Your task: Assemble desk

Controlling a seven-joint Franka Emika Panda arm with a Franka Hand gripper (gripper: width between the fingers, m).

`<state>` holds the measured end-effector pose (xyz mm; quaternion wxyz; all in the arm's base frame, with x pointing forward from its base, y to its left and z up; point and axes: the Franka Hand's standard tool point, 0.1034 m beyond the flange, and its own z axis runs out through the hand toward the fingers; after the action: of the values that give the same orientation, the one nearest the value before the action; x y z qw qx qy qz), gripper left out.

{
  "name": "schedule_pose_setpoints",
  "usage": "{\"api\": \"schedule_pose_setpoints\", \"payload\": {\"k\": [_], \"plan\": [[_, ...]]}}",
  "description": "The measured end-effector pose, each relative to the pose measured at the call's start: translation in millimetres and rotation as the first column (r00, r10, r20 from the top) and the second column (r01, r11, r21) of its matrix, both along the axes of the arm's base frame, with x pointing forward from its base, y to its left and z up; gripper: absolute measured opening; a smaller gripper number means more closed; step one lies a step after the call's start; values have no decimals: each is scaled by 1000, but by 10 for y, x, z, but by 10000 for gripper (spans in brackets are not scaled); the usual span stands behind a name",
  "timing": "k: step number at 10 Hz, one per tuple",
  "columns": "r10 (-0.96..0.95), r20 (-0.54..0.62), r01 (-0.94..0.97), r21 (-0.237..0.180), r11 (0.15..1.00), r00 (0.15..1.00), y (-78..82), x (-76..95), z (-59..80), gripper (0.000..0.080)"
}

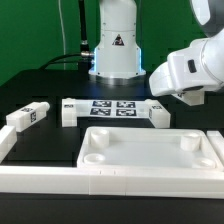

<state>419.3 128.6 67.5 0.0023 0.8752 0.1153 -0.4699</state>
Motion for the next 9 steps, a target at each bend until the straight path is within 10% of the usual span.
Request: {"api": "schedule_pose_setpoints", "payload": {"k": [6,9], "plan": [[-34,339,3,91,996,940,-161,546,554,290],[-58,539,-5,115,993,840,-169,630,518,290]]}}
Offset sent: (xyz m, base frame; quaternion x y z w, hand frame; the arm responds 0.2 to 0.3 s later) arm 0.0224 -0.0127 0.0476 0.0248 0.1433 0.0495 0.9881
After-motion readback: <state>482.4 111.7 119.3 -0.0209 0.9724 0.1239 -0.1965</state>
